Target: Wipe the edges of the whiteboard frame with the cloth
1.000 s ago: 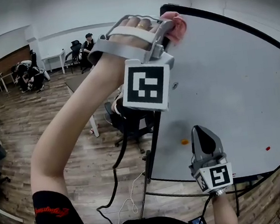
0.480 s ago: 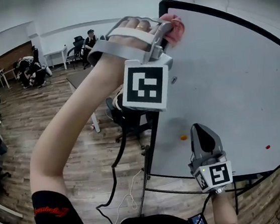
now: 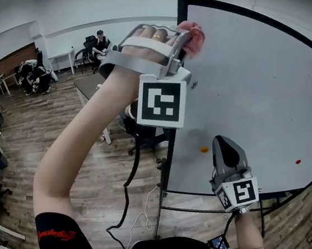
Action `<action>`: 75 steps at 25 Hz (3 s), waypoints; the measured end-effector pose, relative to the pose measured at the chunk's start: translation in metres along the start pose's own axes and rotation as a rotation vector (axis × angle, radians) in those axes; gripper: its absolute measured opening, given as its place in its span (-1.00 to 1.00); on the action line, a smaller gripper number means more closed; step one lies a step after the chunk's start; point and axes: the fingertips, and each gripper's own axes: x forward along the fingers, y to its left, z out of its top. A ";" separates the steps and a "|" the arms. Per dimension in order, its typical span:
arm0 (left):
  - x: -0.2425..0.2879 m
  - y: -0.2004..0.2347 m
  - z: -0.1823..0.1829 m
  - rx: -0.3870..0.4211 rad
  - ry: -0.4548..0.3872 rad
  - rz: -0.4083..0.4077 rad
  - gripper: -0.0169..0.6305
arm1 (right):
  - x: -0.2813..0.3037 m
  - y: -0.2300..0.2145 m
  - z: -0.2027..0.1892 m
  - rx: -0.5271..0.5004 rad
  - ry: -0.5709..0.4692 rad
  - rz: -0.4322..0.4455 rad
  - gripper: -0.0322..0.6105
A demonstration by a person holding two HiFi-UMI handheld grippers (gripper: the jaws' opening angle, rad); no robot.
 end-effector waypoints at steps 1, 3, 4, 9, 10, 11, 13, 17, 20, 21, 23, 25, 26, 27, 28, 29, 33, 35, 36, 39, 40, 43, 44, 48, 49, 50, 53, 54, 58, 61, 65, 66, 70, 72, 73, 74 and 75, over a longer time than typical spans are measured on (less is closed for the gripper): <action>-0.001 -0.002 0.000 0.006 0.002 -0.001 -0.81 | 0.000 0.001 0.000 0.001 0.000 0.000 -0.89; -0.003 -0.007 0.001 0.018 0.006 -0.008 -0.81 | -0.001 0.001 0.000 0.003 -0.001 0.000 -0.89; -0.003 -0.010 0.000 0.021 0.008 -0.013 -0.81 | -0.001 0.002 0.000 0.004 -0.001 -0.001 -0.89; -0.006 -0.016 -0.001 0.033 0.020 -0.008 -0.81 | -0.001 0.005 -0.002 0.008 0.000 -0.004 -0.89; -0.007 -0.017 -0.001 0.035 0.024 -0.003 -0.81 | -0.001 0.006 -0.002 0.009 0.001 -0.005 -0.89; -0.007 -0.018 -0.001 0.037 0.026 0.002 -0.81 | -0.002 0.006 -0.003 0.010 0.002 -0.005 -0.89; -0.008 -0.020 0.000 0.039 0.028 0.005 -0.81 | -0.003 0.007 -0.003 0.012 0.006 -0.008 -0.89; -0.010 -0.024 0.000 0.048 0.027 0.001 -0.81 | -0.005 0.008 -0.005 0.015 0.015 -0.014 -0.89; -0.012 -0.029 0.001 0.051 0.028 -0.001 -0.81 | -0.007 0.009 -0.007 0.017 0.019 -0.017 -0.89; -0.013 -0.030 0.001 0.051 0.027 0.000 -0.81 | -0.007 0.010 -0.007 0.017 0.018 -0.018 -0.89; -0.014 -0.033 0.001 0.050 0.024 -0.001 -0.81 | -0.006 0.011 -0.008 0.015 0.016 -0.018 -0.89; -0.017 -0.036 0.000 0.049 0.022 -0.006 -0.81 | -0.006 0.013 -0.007 0.016 0.017 -0.019 -0.89; -0.018 -0.038 0.000 0.051 0.022 -0.007 -0.81 | -0.006 0.014 -0.006 0.015 0.018 -0.018 -0.89; -0.020 -0.038 0.000 0.054 0.022 -0.007 -0.81 | -0.007 0.015 -0.006 0.014 0.019 -0.017 -0.89; -0.022 -0.039 0.000 0.055 0.022 -0.008 -0.81 | -0.008 0.015 -0.005 0.012 0.020 -0.016 -0.89; -0.022 -0.040 0.002 0.053 0.021 -0.010 -0.81 | -0.008 0.015 -0.006 0.011 0.021 -0.015 -0.89; -0.023 -0.048 0.006 0.046 0.017 -0.015 -0.81 | -0.008 0.015 -0.009 0.015 0.024 -0.011 -0.89; -0.027 -0.051 0.003 0.042 0.016 -0.018 -0.81 | -0.006 0.020 -0.008 0.016 0.027 -0.006 -0.89; -0.028 -0.052 0.002 0.040 0.016 -0.019 -0.81 | -0.005 0.022 -0.008 0.016 0.029 -0.003 -0.89; -0.031 -0.057 0.003 0.042 0.014 -0.023 -0.81 | -0.005 0.024 -0.012 0.018 0.034 0.003 -0.89; -0.031 -0.060 0.004 0.043 0.013 -0.024 -0.81 | -0.005 0.024 -0.014 0.019 0.037 0.004 -0.89; -0.031 -0.066 0.006 0.043 0.011 -0.031 -0.81 | -0.004 0.023 -0.016 0.023 0.041 0.005 -0.89; -0.032 -0.068 0.006 0.045 0.011 -0.033 -0.81 | -0.004 0.023 -0.016 0.025 0.042 0.004 -0.89; -0.035 -0.075 0.006 0.048 0.010 -0.042 -0.81 | -0.004 0.024 -0.017 0.024 0.043 0.007 -0.89; -0.035 -0.076 0.006 0.048 0.010 -0.045 -0.81 | -0.004 0.024 -0.017 0.025 0.044 0.008 -0.89; -0.035 -0.078 0.007 0.047 0.009 -0.046 -0.81 | -0.003 0.024 -0.018 0.026 0.045 0.009 -0.89; -0.033 -0.082 0.009 0.044 0.008 -0.047 -0.81 | -0.002 0.021 -0.023 0.031 0.050 0.010 -0.89; -0.033 -0.084 0.009 0.046 0.008 -0.050 -0.81 | -0.002 0.021 -0.024 0.032 0.052 0.010 -0.89; -0.034 -0.092 0.012 0.050 0.005 -0.065 -0.81 | -0.002 0.020 -0.030 0.041 0.061 0.010 -0.89; -0.035 -0.097 0.013 0.046 0.001 -0.072 -0.81 | -0.001 0.020 -0.032 0.045 0.064 0.010 -0.89; -0.039 -0.103 0.015 0.042 -0.005 -0.084 -0.81 | -0.001 0.021 -0.032 0.048 0.066 0.012 -0.89; -0.039 -0.105 0.015 0.041 -0.007 -0.086 -0.81 | -0.001 0.021 -0.032 0.049 0.067 0.012 -0.89; -0.039 -0.114 0.018 0.038 -0.015 -0.090 -0.81 | -0.001 0.020 -0.039 0.053 0.074 0.011 -0.89; -0.040 -0.116 0.019 0.036 -0.018 -0.093 -0.81 | -0.002 0.021 -0.042 0.054 0.079 0.011 -0.89; -0.042 -0.117 0.019 0.035 -0.019 -0.093 -0.81 | -0.002 0.022 -0.042 0.055 0.080 0.011 -0.89; -0.043 -0.117 0.018 0.034 -0.020 -0.094 -0.81 | -0.001 0.023 -0.042 0.054 0.080 0.011 -0.89; -0.044 -0.118 0.017 0.036 -0.020 -0.094 -0.81 | 0.000 0.024 -0.042 0.053 0.079 0.011 -0.89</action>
